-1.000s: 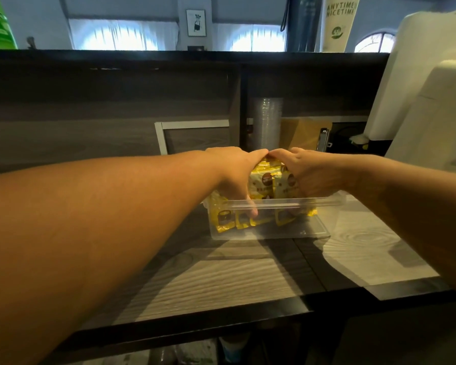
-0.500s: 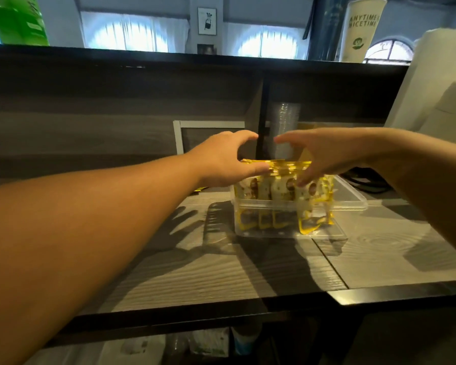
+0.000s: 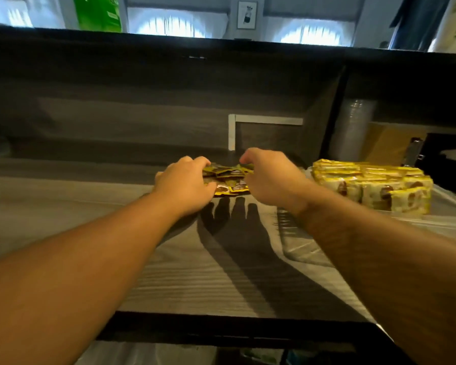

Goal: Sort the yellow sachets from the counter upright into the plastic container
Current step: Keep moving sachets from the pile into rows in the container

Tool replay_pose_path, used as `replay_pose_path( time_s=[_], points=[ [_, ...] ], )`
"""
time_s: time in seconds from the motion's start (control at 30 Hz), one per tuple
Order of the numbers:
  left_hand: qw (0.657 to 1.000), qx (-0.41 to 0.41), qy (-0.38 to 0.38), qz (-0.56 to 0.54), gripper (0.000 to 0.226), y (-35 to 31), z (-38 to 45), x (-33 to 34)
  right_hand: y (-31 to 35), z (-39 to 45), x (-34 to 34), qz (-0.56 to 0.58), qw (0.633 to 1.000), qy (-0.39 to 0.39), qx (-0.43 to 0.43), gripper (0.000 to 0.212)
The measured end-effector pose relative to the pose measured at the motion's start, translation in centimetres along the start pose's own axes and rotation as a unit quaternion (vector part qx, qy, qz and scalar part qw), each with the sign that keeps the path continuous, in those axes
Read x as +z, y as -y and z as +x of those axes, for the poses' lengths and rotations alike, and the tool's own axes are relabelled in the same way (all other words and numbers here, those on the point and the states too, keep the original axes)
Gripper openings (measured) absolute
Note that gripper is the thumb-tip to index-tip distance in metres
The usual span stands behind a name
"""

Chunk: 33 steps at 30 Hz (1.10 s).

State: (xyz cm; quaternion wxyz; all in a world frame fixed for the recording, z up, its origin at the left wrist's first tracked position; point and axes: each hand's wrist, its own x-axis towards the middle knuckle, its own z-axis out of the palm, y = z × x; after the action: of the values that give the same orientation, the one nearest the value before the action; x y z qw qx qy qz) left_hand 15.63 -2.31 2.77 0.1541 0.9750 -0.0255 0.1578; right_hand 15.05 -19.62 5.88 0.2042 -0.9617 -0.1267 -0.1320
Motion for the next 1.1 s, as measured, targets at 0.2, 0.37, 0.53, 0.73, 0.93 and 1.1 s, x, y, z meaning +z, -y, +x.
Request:
replay_pose_path(
  time_s=[0.2,0.37,0.53,0.73,0.93,1.1],
  points=[
    [0.998,-0.045,0.035,0.025,0.063,2.9,0.2,2.2,0.0,0.8,5.6,-0.054,0.997,0.051,0.029,0.059],
    [0.998,-0.056,-0.004,-0.016,0.045,3.1,0.6,1.5,-1.0,0.9,5.6,-0.067,0.994,0.054,0.060,0.039],
    [0.995,-0.064,-0.051,-0.063,0.038,3.3,0.5,1.5,-1.1,0.7,5.1,-0.090,0.993,0.015,0.073,0.031],
    [0.995,-0.062,-0.043,-0.070,0.064,3.0,0.0,1.1,-0.5,0.1,4.2,-0.010,0.997,-0.003,0.074,0.078],
    [0.989,-0.074,-0.027,-0.124,0.081,2.8,-0.3,0.7,-0.2,-0.5,3.8,0.098,0.992,-0.055,0.065,0.097],
    [0.976,-0.087,-0.036,-0.195,0.099,2.6,-0.4,0.7,0.3,-1.3,3.2,0.262,0.955,-0.117,0.079,0.072]
  ],
)
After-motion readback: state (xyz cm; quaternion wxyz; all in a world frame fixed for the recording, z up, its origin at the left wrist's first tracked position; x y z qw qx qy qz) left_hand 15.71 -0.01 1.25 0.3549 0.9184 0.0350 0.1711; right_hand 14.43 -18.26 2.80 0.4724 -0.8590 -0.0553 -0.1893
